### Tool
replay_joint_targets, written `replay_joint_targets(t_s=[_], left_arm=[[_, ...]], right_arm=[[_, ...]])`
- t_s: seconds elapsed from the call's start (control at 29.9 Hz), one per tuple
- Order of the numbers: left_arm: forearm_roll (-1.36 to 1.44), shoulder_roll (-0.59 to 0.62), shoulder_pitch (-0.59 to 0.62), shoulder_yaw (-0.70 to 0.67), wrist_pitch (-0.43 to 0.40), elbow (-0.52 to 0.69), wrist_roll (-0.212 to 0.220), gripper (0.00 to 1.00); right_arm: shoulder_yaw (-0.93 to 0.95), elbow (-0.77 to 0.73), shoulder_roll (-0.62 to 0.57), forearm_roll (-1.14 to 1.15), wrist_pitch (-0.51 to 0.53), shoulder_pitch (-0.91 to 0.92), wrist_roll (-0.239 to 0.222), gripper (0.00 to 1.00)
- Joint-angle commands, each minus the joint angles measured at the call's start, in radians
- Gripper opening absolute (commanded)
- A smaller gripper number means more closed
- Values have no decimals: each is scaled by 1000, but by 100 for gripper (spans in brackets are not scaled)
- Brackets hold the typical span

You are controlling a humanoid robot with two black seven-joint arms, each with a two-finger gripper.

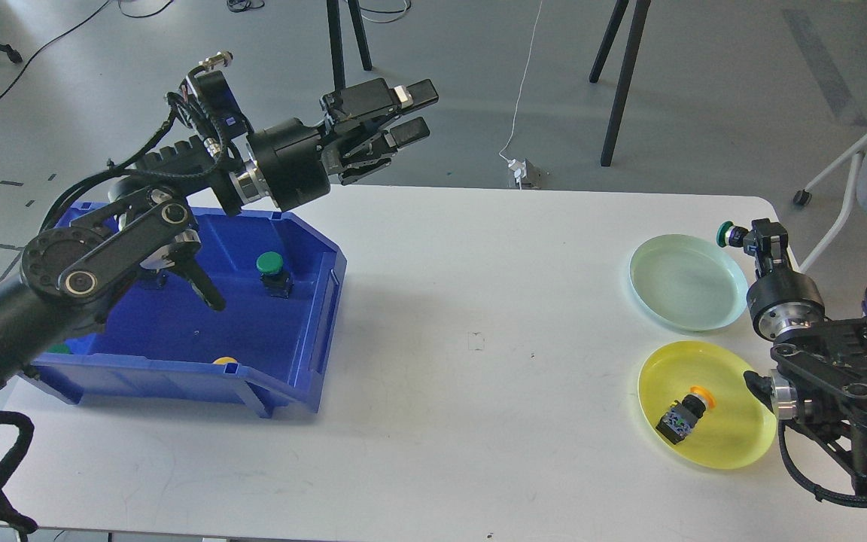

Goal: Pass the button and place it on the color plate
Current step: 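Carry the green button with the right gripper and lower it onto the pale green plate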

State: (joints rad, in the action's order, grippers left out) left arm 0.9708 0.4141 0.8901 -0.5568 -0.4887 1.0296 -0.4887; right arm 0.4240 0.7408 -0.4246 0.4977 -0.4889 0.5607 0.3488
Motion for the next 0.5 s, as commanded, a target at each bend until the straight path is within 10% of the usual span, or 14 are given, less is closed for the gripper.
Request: replay_joint_targets(t_s=[0.0,0.23,0.47], left_arm=[[-1,0,0,0,0,0,0,74],[-1,0,0,0,0,0,0,74],[-1,-1,0,0,0,0,0,74]], right_arm=[[-22,-108,53,-1,0,8,-1,26],[-24,-210,106,-4,0,11,2,47],[-22,-202,107,-5,0,13,7,89]])
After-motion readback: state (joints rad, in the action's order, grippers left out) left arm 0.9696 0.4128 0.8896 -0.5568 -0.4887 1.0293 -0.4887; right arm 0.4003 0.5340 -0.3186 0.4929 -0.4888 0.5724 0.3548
